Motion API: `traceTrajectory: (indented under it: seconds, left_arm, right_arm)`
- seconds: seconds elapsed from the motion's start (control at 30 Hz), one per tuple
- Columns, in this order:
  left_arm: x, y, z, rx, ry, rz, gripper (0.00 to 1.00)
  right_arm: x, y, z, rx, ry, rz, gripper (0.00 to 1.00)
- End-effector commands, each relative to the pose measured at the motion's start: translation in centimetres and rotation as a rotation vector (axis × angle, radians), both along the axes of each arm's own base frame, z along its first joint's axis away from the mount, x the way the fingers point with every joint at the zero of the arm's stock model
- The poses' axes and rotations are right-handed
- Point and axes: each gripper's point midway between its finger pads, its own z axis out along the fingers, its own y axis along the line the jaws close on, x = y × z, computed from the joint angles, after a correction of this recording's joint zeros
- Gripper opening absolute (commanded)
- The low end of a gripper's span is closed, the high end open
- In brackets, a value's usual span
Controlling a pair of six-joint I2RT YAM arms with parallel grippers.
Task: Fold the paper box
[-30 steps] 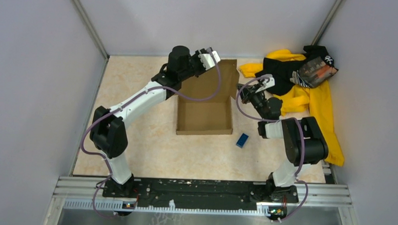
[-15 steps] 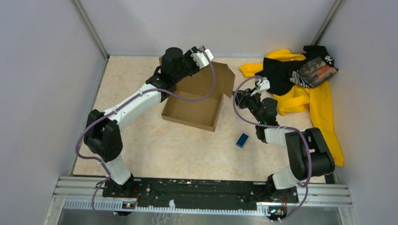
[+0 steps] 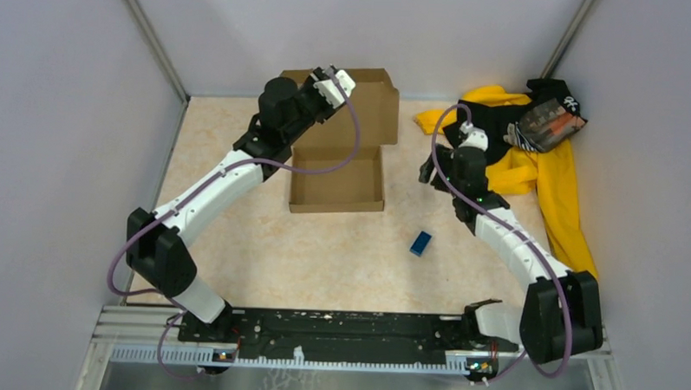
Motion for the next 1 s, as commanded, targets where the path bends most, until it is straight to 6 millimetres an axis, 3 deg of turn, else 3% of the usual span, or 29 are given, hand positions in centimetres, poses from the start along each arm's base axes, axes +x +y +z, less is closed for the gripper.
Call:
traceTrajectory:
  seconds: [0.0,0.17,0.33,0.57,0.77,0.9,0.93,0.97]
  left_arm:
    - [-0.5,0.1,-1.5,-0.011,0.065,-0.006,0.49]
    - [-2.1,0.9,-0.1,-0.068,0.062,-0.007,0.51]
    - [-3.9,2.7,0.7,-0.160,0.112,0.054,0.55]
    - [-8.4,6.2,-2.4,-0.312,0.239,0.164,0.59]
    - [-12.7,7.1,-5.7,-0.388,0.402,0.170,0.59]
    - [-14.7,7.9,-6.7,-0.461,0.459,0.173,0.59]
    - [-15.1,8.1,-7.1,-0.474,0.471,0.176,0.60]
    - [-15.4,8.2,-6.9,-0.488,0.472,0.172,0.70]
  right_arm:
    - [-5.8,0.0,-3.9,0.026,0.194,-0.091,0.71]
    - [-10.2,1.9,-7.5,0.024,0.307,-0.100,0.71]
    - [-12.4,1.8,-9.5,-0.074,0.382,-0.199,0.73]
    - [-14.6,-0.1,-10.3,-0.066,0.412,-0.373,0.73]
    - [-15.6,-0.2,-11.5,-0.023,0.442,-0.399,0.72]
    - [-15.8,0.2,-12.2,0.005,0.462,-0.404,0.71]
    - [-15.8,0.3,-12.4,0.012,0.468,-0.409,0.71]
    - [-15.8,0.4,-12.5,0.016,0.471,-0.409,0.71]
